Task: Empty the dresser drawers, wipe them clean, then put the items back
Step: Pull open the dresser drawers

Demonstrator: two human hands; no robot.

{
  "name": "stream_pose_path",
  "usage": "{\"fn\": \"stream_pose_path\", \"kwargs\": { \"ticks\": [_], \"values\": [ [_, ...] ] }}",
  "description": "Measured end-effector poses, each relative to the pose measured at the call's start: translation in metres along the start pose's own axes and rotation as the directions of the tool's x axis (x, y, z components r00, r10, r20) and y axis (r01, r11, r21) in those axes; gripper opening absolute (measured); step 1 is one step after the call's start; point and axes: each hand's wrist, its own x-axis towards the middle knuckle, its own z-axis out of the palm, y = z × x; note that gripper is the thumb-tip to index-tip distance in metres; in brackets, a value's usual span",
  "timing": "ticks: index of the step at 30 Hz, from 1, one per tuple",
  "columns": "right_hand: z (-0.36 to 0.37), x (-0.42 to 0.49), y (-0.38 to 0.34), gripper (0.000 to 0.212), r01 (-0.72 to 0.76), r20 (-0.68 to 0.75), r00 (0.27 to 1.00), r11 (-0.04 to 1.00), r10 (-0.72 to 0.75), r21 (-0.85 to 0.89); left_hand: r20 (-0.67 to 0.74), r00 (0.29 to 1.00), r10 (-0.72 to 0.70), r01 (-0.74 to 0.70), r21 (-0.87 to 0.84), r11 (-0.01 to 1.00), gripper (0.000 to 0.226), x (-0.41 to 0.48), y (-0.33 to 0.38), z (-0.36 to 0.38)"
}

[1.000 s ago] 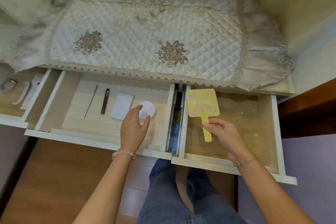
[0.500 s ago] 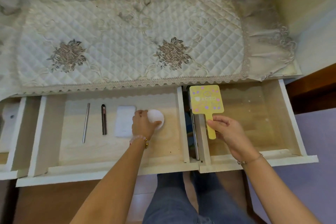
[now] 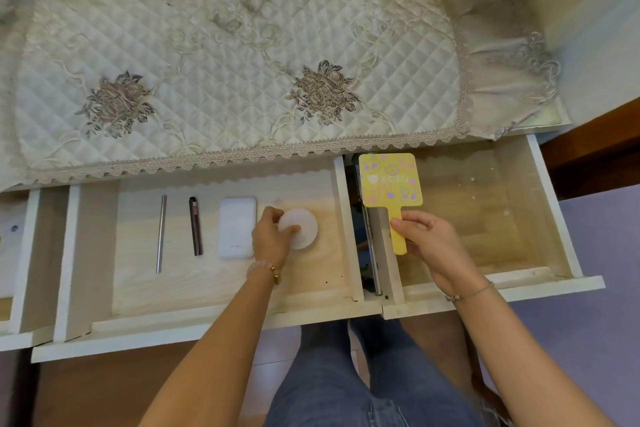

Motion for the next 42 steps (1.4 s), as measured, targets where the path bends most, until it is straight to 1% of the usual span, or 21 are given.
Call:
{"fn": "stream_pose_path", "kwargs": {
  "ticks": [2, 5, 7, 10, 14, 17, 19, 23, 26, 30, 33, 36, 39, 42],
  "values": [
    [-0.001, -0.001, 0.000, 0.027, 0.006, 0.010, 1.000, 1.000, -0.006, -0.001, -0.019, 1.000, -0.015, 0.013, -0.065, 0.998, 0.022, -0.004, 0.000, -0.005],
    [-0.003, -0.004, 0.000, 0.022, 0.010, 0.026, 1.000, 1.000, -0.010, 0.004, -0.041, 0.998, -0.050, 0.041, -0.189, 0.981, 0.018, -0.013, 0.004, -0.013],
    [-0.005, -0.006, -0.002, 0.022, 0.021, 0.041, 0.999, 1.000, -0.021, -0.004, -0.031, 0.997, -0.072, 0.059, -0.303, 0.951, 0.018, -0.021, 0.012, -0.017],
    [-0.009, -0.006, -0.006, 0.024, 0.037, 0.065, 0.997, 0.999, -0.037, -0.005, -0.027, 0.997, -0.068, 0.050, -0.425, 0.904, 0.021, -0.032, 0.029, -0.021],
    [-0.019, -0.004, -0.014, 0.024, 0.052, 0.041, 0.998, 0.999, -0.052, -0.004, -0.035, 0.997, -0.071, 0.042, -0.530, 0.847, 0.024, -0.044, 0.059, -0.024],
    [-0.027, 0.000, -0.025, 0.023, 0.083, 0.025, 0.996, 0.997, -0.083, 0.000, -0.026, 0.999, -0.045, 0.022, -0.577, 0.816, 0.021, -0.047, 0.084, -0.023],
    [-0.031, 0.005, -0.036, 0.023, 0.116, 0.015, 0.993, 0.993, -0.116, 0.000, -0.022, 1.000, -0.020, 0.003, -0.593, 0.805, 0.020, -0.045, 0.102, -0.022],
    [-0.038, 0.023, -0.063, 0.015, 0.185, -0.018, 0.983, 0.983, -0.185, -0.002, -0.033, 0.999, 0.017, -0.033, -0.587, 0.809, 0.026, -0.029, 0.137, -0.013],
    [-0.044, 0.044, -0.086, 0.019, 0.237, -0.046, 0.970, 0.971, -0.239, -0.039, -0.045, 0.998, 0.050, -0.067, -0.547, 0.834, 0.027, -0.010, 0.165, -0.001],
    [-0.051, 0.078, -0.116, 0.022, 0.272, -0.112, 0.955, 0.962, -0.274, -0.034, -0.041, 0.999, 0.029, -0.045, -0.506, 0.861, 0.032, 0.019, 0.199, 0.016],
    [-0.056, 0.104, -0.136, 0.021, 0.281, -0.148, 0.947, 0.959, -0.284, -0.043, -0.038, 0.999, 0.022, -0.038, -0.483, 0.875, 0.035, 0.041, 0.216, 0.027],
    [-0.059, 0.130, -0.150, 0.022, 0.281, -0.150, 0.947, 0.959, -0.284, -0.036, -0.026, 0.999, 0.042, -0.049, -0.466, 0.883, 0.032, 0.058, 0.231, 0.040],
    [-0.060, 0.152, -0.155, 0.024, 0.261, -0.154, 0.952, 0.964, -0.265, -0.044, -0.018, 0.999, 0.035, -0.039, -0.490, 0.871, 0.031, 0.067, 0.240, 0.051],
    [-0.062, 0.166, -0.152, 0.017, 0.228, -0.149, 0.960, 0.971, -0.237, -0.075, -0.021, 0.999, 0.026, -0.033, -0.489, 0.872, 0.030, 0.070, 0.242, 0.062]
  ]
}}
